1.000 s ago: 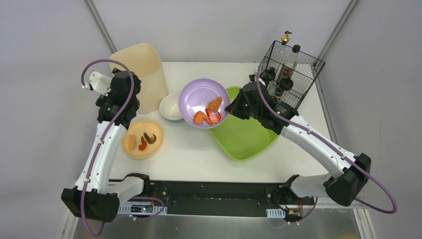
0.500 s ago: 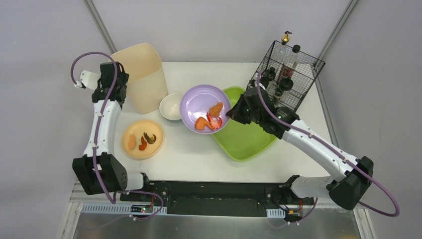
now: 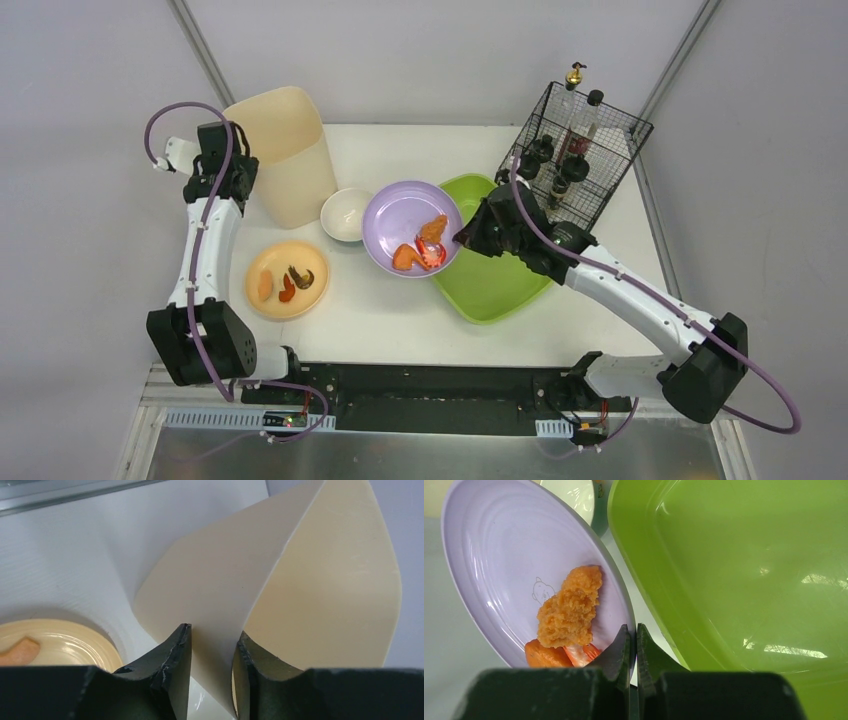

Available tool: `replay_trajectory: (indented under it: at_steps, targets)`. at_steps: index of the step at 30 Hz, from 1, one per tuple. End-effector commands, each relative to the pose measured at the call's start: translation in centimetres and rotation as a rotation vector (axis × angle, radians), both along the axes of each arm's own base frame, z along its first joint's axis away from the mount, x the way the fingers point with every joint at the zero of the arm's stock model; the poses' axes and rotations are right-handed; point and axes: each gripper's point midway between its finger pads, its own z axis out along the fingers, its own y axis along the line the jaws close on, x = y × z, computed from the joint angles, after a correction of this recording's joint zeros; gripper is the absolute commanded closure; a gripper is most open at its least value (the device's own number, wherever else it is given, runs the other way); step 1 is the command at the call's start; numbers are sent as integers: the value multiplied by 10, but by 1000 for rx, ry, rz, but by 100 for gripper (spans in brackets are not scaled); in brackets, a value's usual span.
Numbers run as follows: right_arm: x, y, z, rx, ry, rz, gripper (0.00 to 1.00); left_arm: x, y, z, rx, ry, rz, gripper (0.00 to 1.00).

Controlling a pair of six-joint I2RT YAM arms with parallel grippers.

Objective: Clear the kitchen counter

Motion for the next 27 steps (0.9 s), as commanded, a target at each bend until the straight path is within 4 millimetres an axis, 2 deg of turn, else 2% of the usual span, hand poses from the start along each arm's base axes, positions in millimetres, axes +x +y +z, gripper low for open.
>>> replay_trajectory:
  at_steps: [1, 6, 11, 15, 21, 27]
  targets:
    - [2, 10, 48, 146, -102, 4, 100, -2, 2, 25, 27, -47, -27, 77]
    - [0, 7, 47, 147, -102, 0, 100, -5, 4, 34, 45, -58, -35, 100]
    - [-2, 3, 42, 140, -101, -9, 100, -8, 4, 38, 61, -61, -45, 100]
    - [-4, 0, 39, 136, -100, -13, 100, -13, 2, 50, 71, -87, -55, 100]
    - [-6, -5, 38, 131, -106, -25, 100, -31, -7, 73, 80, -158, -81, 100]
    - [-10, -12, 43, 129, -114, -32, 100, -59, -15, 108, 124, -227, -116, 100]
